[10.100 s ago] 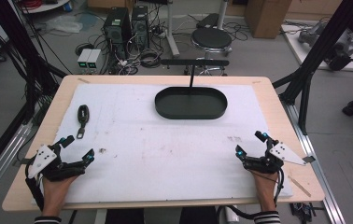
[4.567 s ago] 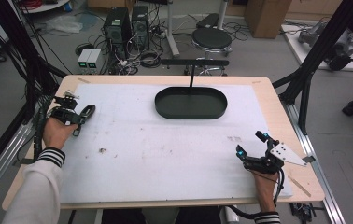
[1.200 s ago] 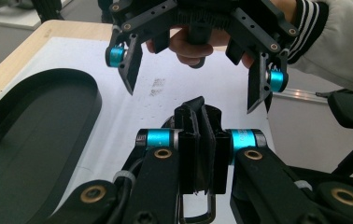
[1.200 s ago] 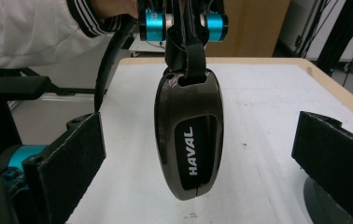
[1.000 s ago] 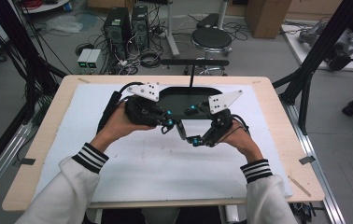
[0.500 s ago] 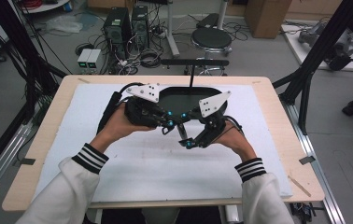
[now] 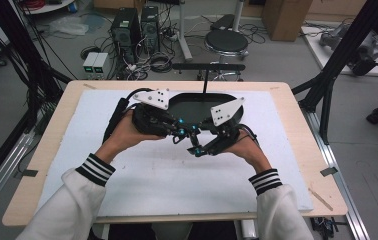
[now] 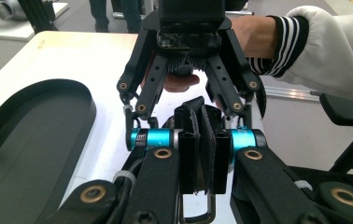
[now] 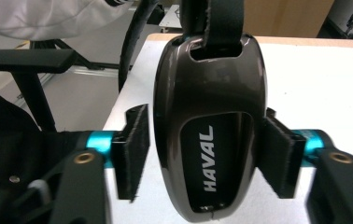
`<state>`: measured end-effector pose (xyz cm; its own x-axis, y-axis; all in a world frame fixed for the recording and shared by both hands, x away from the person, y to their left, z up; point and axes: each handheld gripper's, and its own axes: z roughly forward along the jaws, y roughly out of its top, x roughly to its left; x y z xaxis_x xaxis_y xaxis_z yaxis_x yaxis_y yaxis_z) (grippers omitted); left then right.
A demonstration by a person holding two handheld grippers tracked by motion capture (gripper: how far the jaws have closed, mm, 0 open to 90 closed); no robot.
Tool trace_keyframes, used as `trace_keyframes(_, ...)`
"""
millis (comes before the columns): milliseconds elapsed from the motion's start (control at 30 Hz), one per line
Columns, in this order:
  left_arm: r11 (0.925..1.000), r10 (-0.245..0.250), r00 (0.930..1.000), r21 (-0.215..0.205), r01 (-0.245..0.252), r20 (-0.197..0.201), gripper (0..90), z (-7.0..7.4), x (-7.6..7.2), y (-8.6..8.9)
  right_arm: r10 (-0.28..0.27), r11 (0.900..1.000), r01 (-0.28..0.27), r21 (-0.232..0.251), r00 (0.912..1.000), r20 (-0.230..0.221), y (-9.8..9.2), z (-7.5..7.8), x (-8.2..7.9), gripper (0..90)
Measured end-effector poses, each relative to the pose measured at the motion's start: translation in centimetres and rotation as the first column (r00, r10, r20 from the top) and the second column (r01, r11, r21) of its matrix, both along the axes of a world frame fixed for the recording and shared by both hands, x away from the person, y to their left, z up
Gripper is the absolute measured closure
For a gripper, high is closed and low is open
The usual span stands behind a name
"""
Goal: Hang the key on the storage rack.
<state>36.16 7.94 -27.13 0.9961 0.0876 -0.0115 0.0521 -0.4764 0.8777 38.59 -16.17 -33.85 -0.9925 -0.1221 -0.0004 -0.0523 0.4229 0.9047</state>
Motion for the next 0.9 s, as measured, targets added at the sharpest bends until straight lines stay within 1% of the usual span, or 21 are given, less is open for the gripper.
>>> trace_keyframes(33, 1.0000, -0.006, 1.0000, 0.004, 0.006, 0.002, 85.8, 0.0, 0.0, 0.0, 0.004, 1.000, -0.004, -0.003, 1.0000, 0.002, 0.0, 0.0, 0.0, 47.1)
trace_keyframes(133, 1.0000, -0.009, 1.0000, 0.004, 0.009, 0.000, 85.8, 0.0, 0.0, 0.1, 0.000, 1.000, 0.000, -0.008, 1.0000, -0.004, -0.1, 0.1, 0.0, 47.4)
trace_keyframes(200, 0.9999, -0.008, 1.0000, 0.008, 0.008, 0.001, 85.7, 0.0, 0.0, 0.2, -0.007, 1.000, 0.007, -0.015, 0.9998, -0.019, -0.2, 0.1, -0.1, 47.8)
trace_keyframes(333, 0.9999, -0.009, 1.0000, 0.011, 0.009, 0.001, 85.7, -0.2, 0.1, 0.1, -0.019, 0.999, 0.019, -0.031, 0.9996, -0.018, -0.3, 0.2, -0.2, 48.1)
trace_keyframes(433, 0.9998, -0.014, 0.9999, 0.014, 0.014, 0.001, 85.4, -0.3, 0.2, 0.1, -0.028, 0.999, 0.027, -0.041, 0.9990, -0.036, -0.4, 0.3, -0.3, 48.1)
trace_keyframes(467, 0.9998, -0.017, 0.9998, 0.013, 0.017, -0.001, 85.3, -0.3, 0.3, 0.1, -0.031, 0.999, 0.029, -0.046, 0.9990, -0.034, -0.5, 0.3, -0.3, 48.2)
trace_keyframes(567, 0.9998, -0.017, 0.9998, -0.010, 0.017, -0.004, 85.1, -0.8, 0.5, 0.3, -0.048, 0.997, 0.046, -0.062, 0.9981, -0.039, -0.6, 0.4, -0.3, 48.2)
trace_keyframes(633, 0.9997, -0.014, 0.9999, -0.022, 0.014, -0.002, 84.9, -1.1, 0.5, 0.5, -0.049, 0.997, 0.046, -0.068, 0.9978, -0.045, -0.6, 0.4, -0.3, 48.3)
trace_keyframes(733, 0.9995, -0.014, 0.9999, -0.030, 0.014, 0.005, 82.9, -1.5, 0.7, 0.6, -0.073, 0.994, 0.068, -0.082, 0.9956, -0.058, -0.6, 0.3, -0.3, 48.3)
trace_keyframes(767, 0.9994, -0.009, 1.0000, -0.033, 0.009, -0.002, 80.9, -1.7, 0.8, 0.8, -0.077, 0.994, 0.072, -0.084, 0.9957, -0.052, -0.6, 0.3, -0.2, 48.3)
trace_keyframes(800, 0.9993, -0.005, 1.0000, -0.037, 0.005, -0.004, 74.1, -1.8, 1.0, 1.0, -0.081, 0.993, 0.076, -0.086, 0.9953, -0.053, -0.7, 0.3, -0.2, 48.3)
trace_keyframes(833, 0.9983, -0.027, 0.9994, -0.053, 0.026, -0.020, 62.1, -1.9, 1.3, 1.1, -0.088, 0.992, 0.083, -0.091, 0.9943, -0.059, -0.7, 0.4, -0.2, 48.3)
trace_keyframes(867, 0.9983, -0.027, 0.9994, -0.053, 0.026, -0.020, 52.1, -1.9, 1.3, 1.1, -0.088, 0.992, 0.083, -0.091, 0.9943, -0.059, -0.7, 0.4, -0.2, 48.3)
trace_keyframes(900, 0.9893, -0.102, 0.9911, -0.113, 0.092, -0.085, 45.7, -2.2, 1.5, 1.6, -0.113, 0.988, 0.106, -0.109, 0.9917, -0.061, -1.0, 0.3, -0.1, 48.2)
